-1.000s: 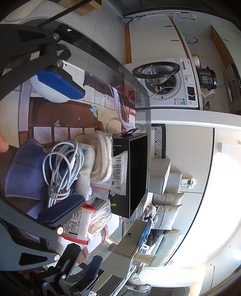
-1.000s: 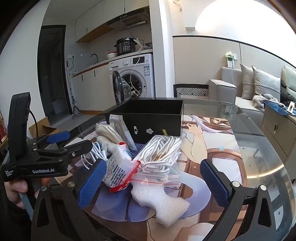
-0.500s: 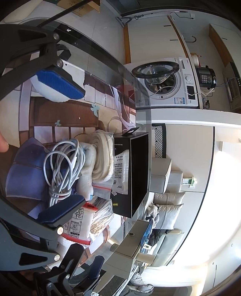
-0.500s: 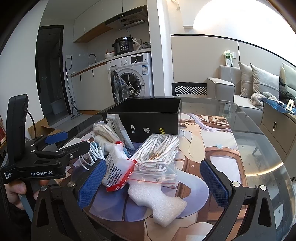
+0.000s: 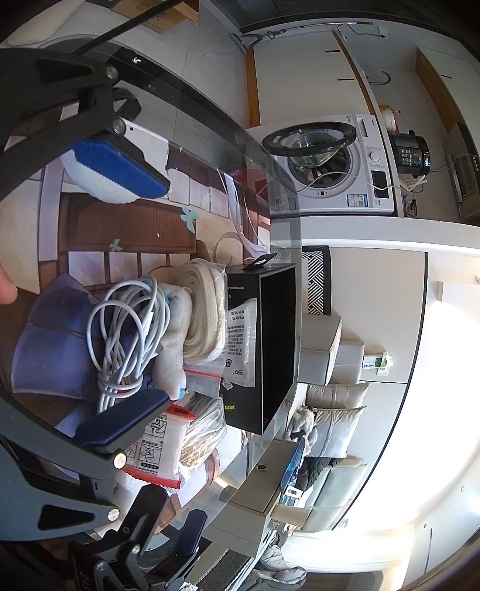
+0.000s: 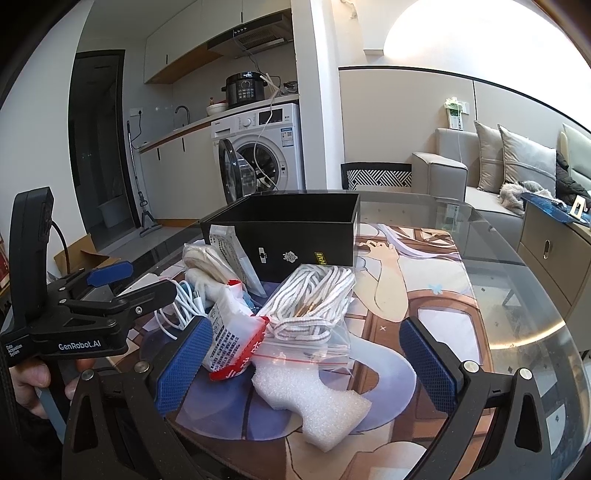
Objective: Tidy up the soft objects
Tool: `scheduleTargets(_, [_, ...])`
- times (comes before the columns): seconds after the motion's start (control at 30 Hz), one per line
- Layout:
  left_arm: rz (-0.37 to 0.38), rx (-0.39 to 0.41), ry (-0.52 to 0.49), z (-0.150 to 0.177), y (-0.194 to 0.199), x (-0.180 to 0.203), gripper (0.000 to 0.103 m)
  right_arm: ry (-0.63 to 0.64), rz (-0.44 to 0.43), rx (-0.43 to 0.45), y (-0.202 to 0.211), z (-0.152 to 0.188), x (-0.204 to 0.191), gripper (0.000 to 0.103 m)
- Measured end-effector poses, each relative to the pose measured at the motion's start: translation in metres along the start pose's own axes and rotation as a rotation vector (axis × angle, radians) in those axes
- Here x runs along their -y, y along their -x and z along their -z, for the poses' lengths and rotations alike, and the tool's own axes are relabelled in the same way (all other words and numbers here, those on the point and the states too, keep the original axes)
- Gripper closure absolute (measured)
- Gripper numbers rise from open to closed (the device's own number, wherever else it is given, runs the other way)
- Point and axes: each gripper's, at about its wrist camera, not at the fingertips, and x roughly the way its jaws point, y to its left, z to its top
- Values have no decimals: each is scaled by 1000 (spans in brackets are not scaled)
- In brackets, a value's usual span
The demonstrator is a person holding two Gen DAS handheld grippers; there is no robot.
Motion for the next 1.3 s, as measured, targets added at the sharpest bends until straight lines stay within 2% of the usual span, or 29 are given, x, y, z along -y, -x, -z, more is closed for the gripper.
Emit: scheduleTargets(1.3, [4, 10, -6, -1, 2, 1, 0, -27, 0, -11, -2, -1, 5, 0])
